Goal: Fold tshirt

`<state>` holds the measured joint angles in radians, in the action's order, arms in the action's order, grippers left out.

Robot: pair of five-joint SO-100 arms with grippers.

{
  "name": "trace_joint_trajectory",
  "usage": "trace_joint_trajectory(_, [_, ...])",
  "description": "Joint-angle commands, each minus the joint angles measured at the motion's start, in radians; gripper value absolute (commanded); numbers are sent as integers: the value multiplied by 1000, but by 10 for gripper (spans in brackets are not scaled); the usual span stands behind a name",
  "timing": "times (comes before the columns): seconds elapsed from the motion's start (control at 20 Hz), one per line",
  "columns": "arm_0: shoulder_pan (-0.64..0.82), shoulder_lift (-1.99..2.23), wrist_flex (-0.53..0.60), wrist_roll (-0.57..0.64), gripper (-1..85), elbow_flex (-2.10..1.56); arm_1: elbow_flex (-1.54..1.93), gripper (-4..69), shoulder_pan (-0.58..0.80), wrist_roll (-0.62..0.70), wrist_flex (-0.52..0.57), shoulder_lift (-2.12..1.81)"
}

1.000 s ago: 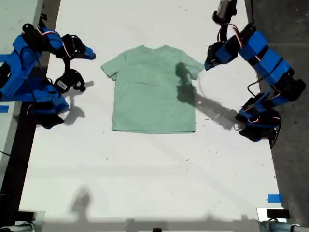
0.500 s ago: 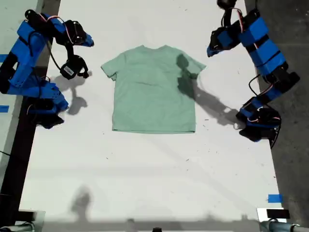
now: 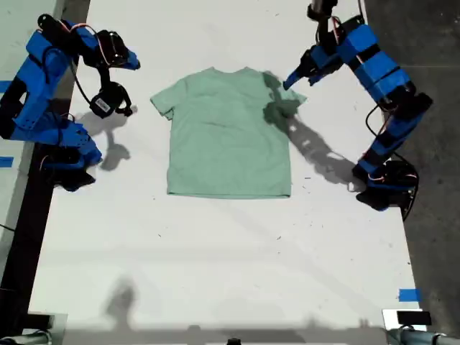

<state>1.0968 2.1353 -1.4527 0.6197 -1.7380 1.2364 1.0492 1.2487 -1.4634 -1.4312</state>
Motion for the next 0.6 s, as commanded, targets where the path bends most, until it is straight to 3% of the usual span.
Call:
trace_joint_trajectory(0.0, [-21,9,12,-5,1,23,-28,308,26,28,86,63])
trace_joint_trajectory(0.25, [-21,21,14,-5,1,6,-86,300,77,43,167,281])
trace_joint_trajectory(0.55, [-18,23,31,-5,1,-12,-207,296,112,61,175,451])
